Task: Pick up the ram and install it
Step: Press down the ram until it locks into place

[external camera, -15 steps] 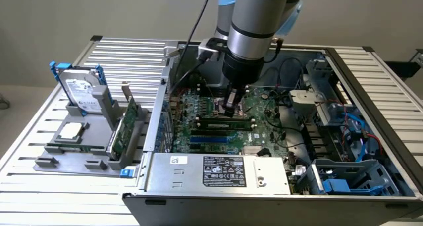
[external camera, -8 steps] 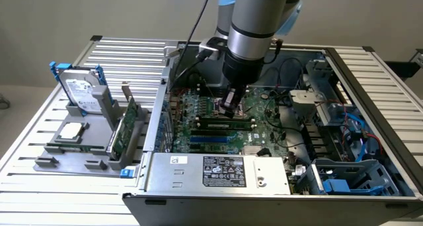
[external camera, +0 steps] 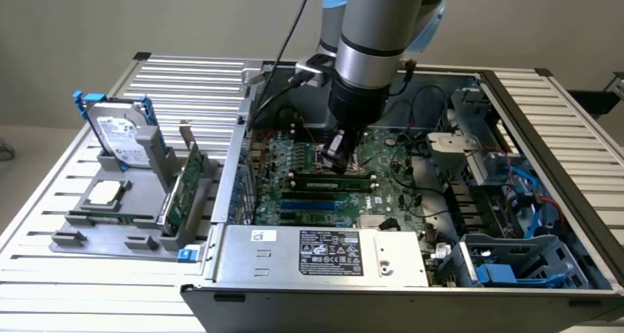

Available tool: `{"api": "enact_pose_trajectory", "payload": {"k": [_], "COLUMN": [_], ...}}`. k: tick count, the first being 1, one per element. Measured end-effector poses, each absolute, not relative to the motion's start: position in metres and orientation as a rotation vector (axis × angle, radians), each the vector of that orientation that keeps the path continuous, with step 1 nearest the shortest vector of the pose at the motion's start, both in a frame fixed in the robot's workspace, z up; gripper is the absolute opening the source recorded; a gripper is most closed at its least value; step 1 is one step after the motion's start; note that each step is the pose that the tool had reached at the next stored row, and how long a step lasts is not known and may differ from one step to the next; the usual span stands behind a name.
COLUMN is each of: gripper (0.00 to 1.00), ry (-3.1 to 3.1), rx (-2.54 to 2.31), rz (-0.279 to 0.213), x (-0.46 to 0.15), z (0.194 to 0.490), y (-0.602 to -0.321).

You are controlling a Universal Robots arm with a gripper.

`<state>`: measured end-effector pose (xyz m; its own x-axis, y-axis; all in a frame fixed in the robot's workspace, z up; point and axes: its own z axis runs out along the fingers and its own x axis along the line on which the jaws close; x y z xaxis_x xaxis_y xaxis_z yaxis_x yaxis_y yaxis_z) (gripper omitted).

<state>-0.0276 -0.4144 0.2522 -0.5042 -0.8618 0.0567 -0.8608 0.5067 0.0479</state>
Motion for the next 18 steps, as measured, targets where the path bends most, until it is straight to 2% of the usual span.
{"api": "enact_pose_trajectory", "payload": {"k": [18], "gripper": [0.11], "ry": [-2.836], "rx": [1.169], "rz": [-0.021], "x": [-0.0276], "z": [0.2504], "y": [-0.4144]}}
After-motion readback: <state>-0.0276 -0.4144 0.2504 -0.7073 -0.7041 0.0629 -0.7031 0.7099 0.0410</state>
